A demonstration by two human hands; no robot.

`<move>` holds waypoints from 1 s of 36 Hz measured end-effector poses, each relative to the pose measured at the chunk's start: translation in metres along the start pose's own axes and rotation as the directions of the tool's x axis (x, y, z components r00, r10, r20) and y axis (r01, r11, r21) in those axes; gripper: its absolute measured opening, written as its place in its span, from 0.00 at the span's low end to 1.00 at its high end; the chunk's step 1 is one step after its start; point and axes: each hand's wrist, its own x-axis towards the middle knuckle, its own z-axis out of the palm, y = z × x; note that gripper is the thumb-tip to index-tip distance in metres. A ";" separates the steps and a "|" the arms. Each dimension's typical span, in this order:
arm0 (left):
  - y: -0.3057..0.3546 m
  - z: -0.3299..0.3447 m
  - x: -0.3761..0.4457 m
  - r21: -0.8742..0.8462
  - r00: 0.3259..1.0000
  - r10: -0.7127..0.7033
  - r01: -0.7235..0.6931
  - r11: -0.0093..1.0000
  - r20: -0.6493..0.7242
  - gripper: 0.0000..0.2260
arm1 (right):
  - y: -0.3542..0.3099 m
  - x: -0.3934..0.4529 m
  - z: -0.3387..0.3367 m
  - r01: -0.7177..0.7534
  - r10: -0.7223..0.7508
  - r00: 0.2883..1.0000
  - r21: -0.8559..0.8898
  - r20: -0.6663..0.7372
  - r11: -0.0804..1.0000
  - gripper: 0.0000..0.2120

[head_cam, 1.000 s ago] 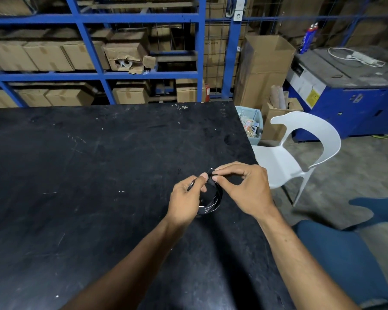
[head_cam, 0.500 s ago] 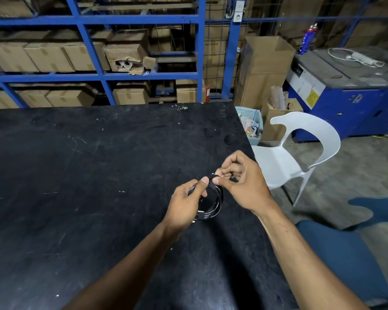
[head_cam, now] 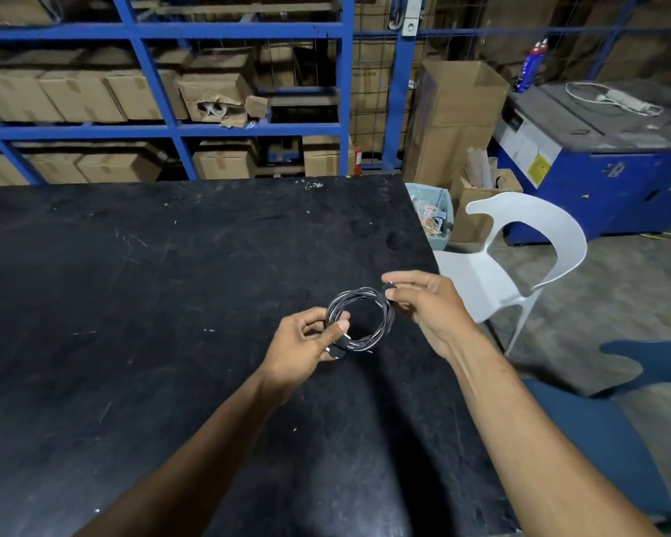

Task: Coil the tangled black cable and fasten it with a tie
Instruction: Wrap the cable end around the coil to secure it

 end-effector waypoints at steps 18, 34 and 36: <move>-0.078 -0.032 0.026 0.084 0.966 -0.233 0.243 0.966 -0.114 0.19 | 0.135 0.023 0.012 -0.300 0.256 0.949 -0.272 -0.187 0.914 0.12; -0.164 -0.022 0.133 0.323 0.875 -0.310 0.435 0.841 -0.372 0.11 | 0.227 0.118 0.029 -0.430 0.332 0.884 -0.294 -0.329 0.854 0.11; -0.169 -0.022 0.144 0.332 0.877 -0.313 0.437 0.836 -0.365 0.11 | 0.231 0.129 0.029 -0.440 0.350 0.885 -0.302 -0.308 0.846 0.16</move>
